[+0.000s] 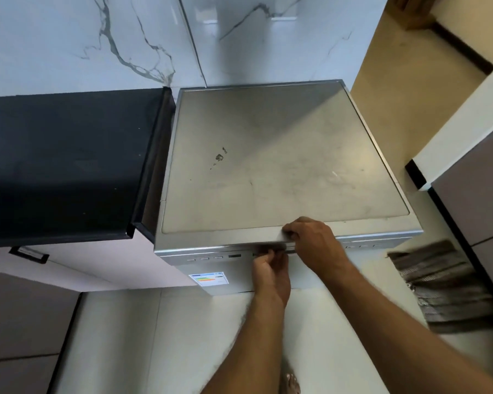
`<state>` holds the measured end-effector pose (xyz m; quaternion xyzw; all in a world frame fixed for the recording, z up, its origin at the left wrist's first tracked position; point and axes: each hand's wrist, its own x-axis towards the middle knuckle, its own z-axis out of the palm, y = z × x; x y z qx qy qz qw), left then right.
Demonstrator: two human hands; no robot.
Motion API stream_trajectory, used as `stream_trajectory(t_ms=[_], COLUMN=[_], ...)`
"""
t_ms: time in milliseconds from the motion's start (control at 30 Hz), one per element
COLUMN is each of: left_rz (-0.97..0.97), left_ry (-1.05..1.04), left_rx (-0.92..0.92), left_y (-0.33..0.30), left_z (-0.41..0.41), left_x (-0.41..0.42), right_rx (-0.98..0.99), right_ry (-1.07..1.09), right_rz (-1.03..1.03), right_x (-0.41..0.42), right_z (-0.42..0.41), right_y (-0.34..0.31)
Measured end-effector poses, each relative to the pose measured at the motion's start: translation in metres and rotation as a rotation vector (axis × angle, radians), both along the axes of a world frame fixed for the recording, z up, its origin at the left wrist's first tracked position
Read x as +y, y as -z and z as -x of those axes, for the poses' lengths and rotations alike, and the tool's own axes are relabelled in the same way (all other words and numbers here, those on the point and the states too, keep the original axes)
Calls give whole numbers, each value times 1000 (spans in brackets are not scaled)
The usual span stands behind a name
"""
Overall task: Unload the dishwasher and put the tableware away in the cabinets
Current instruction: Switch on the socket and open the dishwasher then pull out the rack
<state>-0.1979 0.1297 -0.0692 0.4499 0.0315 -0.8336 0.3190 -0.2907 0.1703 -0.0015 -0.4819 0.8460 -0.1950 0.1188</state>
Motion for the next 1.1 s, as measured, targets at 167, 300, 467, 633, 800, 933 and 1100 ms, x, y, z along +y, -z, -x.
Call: stream_trajectory(t_ms=[167,300,467,633,800,933,1100], left_rz=[6,79,128,169,225,238,197], left_ry=[-17,-44,-29,-24,-78,-88,-131], left_rx=[142,181,94,87,105,126,174], left_y=[6,9,6,12,17,19,14], left_z=[-2,-4,8,16,29,34,39], left_x=[3,8,12,15,16,17,18], right_rx=[-10,-11,-24,-43,-48,-48,-78], right_ry=[20,43,67,0,-75,-95,-93], right_rz=[50,77,54,31,49,76,78], right_x=[0,3,15,28,28,25,25], right_z=[1,-5,-23,-22,-6,-2,2], right_y=[2,6,18,17,13,16,18])
